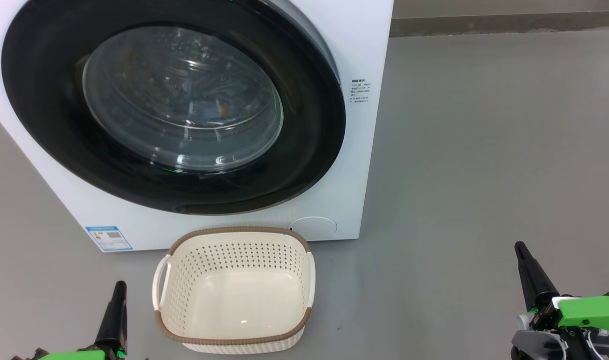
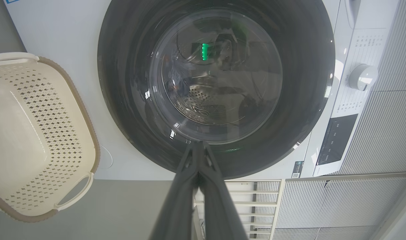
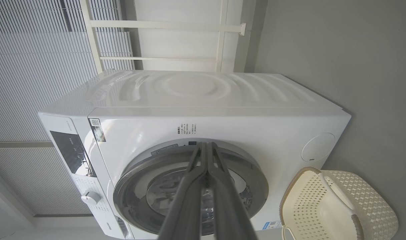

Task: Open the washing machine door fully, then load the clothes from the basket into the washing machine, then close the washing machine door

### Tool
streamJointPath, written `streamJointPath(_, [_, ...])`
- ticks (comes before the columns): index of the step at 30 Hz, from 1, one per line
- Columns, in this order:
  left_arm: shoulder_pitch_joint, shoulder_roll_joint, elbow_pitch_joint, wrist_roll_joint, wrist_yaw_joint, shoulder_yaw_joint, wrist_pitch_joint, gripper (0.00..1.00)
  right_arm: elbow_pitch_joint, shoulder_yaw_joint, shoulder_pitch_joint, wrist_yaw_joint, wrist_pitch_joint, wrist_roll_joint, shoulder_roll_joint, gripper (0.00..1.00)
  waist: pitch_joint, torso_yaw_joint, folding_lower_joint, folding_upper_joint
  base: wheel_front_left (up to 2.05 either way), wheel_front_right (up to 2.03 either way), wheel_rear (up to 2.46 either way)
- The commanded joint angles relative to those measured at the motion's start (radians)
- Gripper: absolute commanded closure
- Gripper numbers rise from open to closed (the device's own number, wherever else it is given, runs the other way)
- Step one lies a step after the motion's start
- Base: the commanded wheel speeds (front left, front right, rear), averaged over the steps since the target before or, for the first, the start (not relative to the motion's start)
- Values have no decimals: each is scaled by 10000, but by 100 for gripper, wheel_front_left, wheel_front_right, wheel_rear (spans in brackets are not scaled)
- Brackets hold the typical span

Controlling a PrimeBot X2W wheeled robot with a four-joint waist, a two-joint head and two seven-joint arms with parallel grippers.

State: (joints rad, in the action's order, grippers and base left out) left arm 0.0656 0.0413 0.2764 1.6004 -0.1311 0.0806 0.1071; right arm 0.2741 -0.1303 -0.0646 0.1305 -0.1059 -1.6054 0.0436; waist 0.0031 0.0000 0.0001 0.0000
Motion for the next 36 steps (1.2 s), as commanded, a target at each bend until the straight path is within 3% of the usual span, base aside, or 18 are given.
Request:
streamJointPath(1, [423, 89, -315, 80, 4, 333, 63, 100, -295, 182, -432, 2, -59, -45, 85, 100, 0, 0, 0, 0, 0, 0, 0])
streamJointPath(36, [423, 89, -315, 81, 4, 332, 62, 100, -294, 170, -433, 2, -69, -35, 77, 100, 0, 0, 0, 0, 0, 0, 0])
